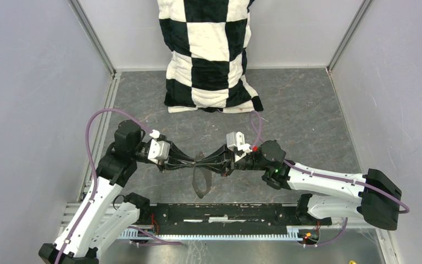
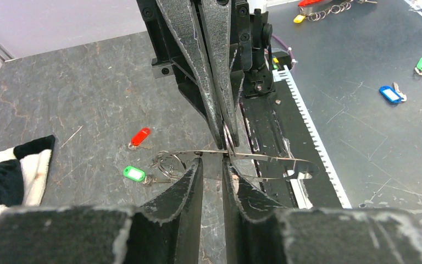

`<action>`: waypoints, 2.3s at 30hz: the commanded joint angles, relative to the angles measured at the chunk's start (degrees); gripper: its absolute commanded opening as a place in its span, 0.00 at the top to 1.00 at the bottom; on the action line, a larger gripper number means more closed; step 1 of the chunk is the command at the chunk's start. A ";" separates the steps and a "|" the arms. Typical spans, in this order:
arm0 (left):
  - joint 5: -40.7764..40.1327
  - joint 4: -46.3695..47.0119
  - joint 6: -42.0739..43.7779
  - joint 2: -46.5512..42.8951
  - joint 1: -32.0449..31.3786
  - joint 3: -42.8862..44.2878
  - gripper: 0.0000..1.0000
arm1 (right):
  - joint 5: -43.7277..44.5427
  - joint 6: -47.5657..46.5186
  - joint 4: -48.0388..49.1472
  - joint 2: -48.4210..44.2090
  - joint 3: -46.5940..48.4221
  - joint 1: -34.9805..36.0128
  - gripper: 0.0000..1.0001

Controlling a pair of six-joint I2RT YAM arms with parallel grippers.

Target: Put the keys on the keyring

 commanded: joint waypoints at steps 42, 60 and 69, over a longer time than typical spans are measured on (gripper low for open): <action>-2.63 -1.37 5.55 -1.10 -0.21 1.11 0.83 | 3.12 -0.58 -0.70 1.30 1.87 0.27 0.99; -6.88 -2.41 6.93 -3.79 -0.22 -1.14 0.98 | -2.48 -4.46 -14.07 0.10 7.39 -0.05 0.82; -8.95 -11.52 11.94 -0.14 -0.20 0.87 0.98 | -2.69 -12.91 -33.78 1.25 17.38 -0.60 0.70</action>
